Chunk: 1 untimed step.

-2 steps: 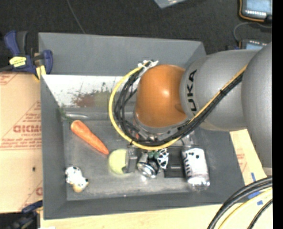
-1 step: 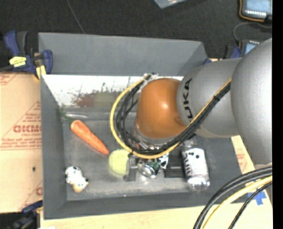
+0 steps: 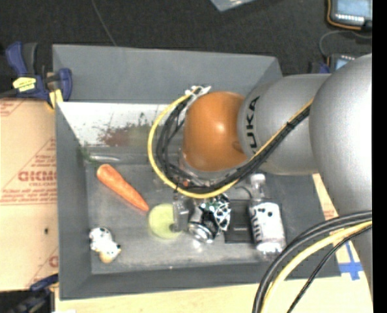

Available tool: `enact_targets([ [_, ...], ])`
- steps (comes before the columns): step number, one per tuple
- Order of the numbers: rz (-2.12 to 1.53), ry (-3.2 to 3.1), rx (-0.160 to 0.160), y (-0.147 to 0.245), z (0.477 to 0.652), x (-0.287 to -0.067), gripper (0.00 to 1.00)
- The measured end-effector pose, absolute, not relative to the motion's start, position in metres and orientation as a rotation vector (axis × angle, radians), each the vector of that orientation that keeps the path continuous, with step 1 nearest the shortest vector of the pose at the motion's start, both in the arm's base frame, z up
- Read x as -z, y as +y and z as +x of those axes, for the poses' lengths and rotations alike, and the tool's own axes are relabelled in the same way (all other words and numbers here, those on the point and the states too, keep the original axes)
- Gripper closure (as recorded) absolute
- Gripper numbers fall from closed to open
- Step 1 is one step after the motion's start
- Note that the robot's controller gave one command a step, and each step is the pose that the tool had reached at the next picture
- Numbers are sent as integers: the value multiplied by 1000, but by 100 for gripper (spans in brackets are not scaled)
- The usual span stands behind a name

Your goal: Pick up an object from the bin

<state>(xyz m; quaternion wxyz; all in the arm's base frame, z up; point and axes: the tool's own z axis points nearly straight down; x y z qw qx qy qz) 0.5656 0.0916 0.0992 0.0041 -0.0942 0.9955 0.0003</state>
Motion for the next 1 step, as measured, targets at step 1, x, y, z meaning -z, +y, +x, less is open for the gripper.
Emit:
enact_targets([
  [1,-164,3115,-8,73,555,-77,100],
])
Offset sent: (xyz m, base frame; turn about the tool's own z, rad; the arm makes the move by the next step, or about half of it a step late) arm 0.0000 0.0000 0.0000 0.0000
